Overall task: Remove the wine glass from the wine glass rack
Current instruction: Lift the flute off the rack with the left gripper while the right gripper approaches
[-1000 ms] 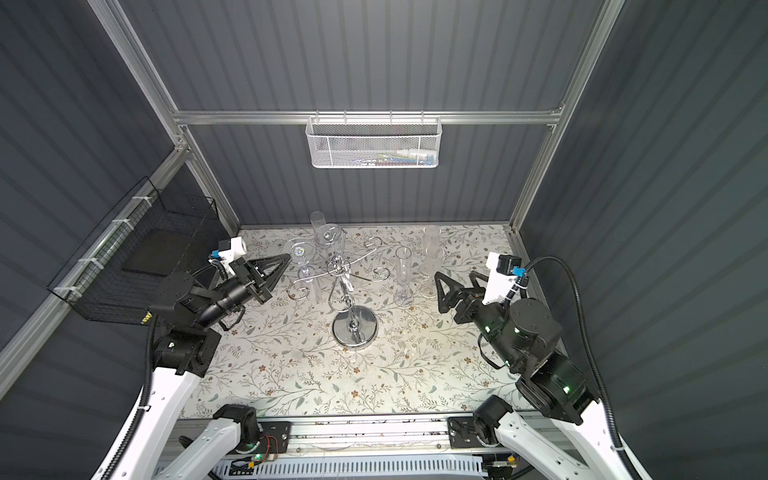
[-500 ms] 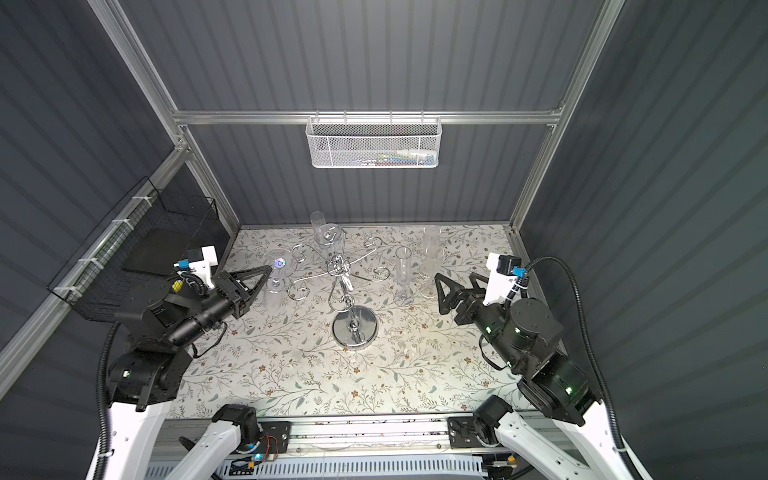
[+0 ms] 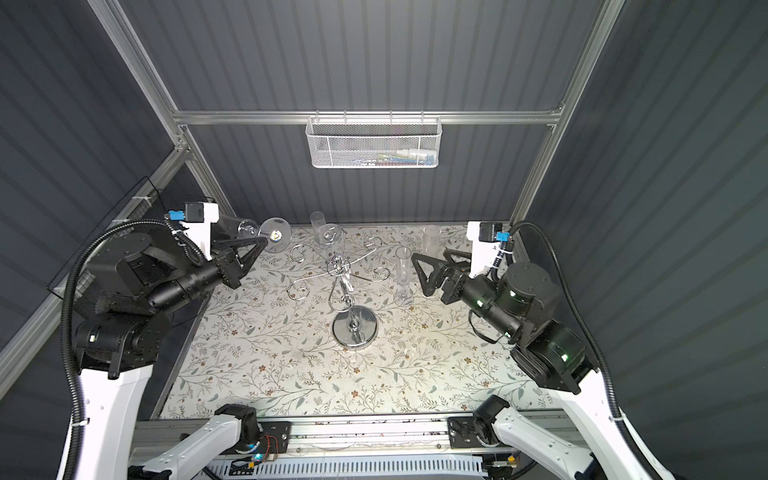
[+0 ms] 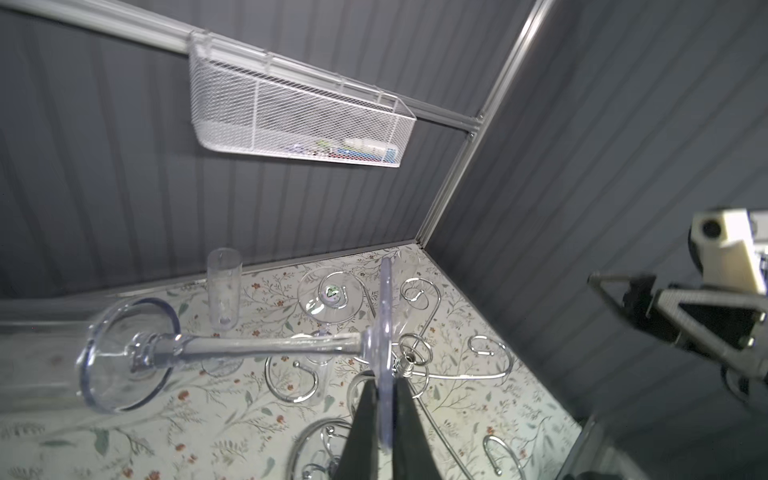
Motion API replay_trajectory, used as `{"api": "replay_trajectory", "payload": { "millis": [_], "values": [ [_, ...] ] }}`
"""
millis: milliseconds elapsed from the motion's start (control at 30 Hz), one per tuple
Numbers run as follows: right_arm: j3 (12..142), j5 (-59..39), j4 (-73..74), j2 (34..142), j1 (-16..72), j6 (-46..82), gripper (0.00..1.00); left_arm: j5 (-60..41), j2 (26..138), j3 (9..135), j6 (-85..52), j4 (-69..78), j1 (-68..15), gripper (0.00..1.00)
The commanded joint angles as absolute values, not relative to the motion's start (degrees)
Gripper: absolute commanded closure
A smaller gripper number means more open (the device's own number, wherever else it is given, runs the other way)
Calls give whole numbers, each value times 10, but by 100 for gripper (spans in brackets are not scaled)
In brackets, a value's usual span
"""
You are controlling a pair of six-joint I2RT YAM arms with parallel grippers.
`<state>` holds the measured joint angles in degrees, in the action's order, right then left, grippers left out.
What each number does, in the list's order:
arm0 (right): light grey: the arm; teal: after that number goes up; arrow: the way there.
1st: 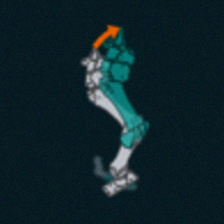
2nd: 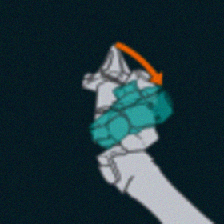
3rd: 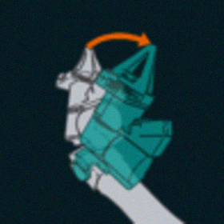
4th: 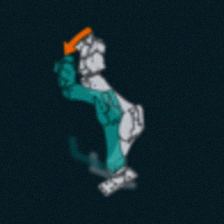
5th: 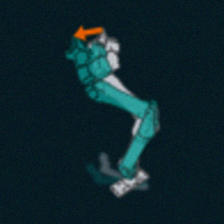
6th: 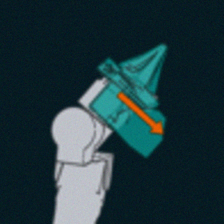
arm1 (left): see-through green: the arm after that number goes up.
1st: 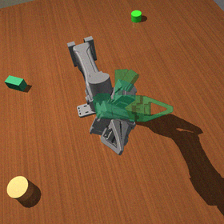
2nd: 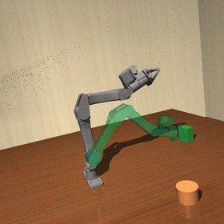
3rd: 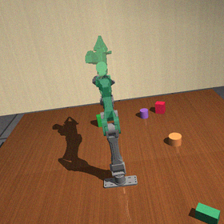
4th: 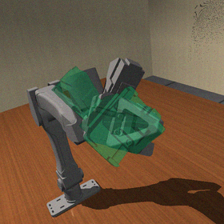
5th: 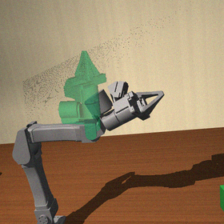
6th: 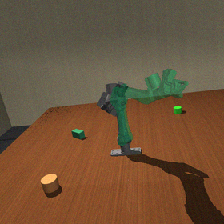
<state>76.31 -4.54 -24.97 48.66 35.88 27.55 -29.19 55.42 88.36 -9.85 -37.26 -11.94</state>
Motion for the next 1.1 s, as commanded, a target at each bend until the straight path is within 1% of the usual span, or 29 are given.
{"api": "replay_trajectory", "payload": {
  "millis": [0,200,233,300,367,533,667,767,867,933,1067],
  "values": [
    [811,-127,-229,512,363,252,1,-355,549,897,49,-346,-131,100],
    [873,-187,-247,566,373,238,1,-439,547,882,101,-261,-139,100],
    [876,-217,-243,571,374,235,1,-455,548,878,110,-252,-140,100],
    [877,-244,-226,577,385,221,1,-493,548,870,144,-245,-147,100],
    [878,-245,-218,581,398,214,1,-510,544,859,166,-234,-152,100],
    [888,-267,-208,601,401,240,1,-540,530,829,216,-204,-157,100],
    [897,-310,-198,625,401,276,7,-557,534,828,250,-216,-167,100],
    [897,-322,-183,638,401,310,12,-564,535,818,258,-208,-178,100],
    [902,-339,-169,669,401,339,16,-565,537,816,259,-196,-188,100],
    [904,-353,-155,682,401,358,17,-566,539,792,256,-190,-196,100],
    [904,-375,-125,701,401,397,21,-549,539,776,260,-177,-223,100]
  ]
}}
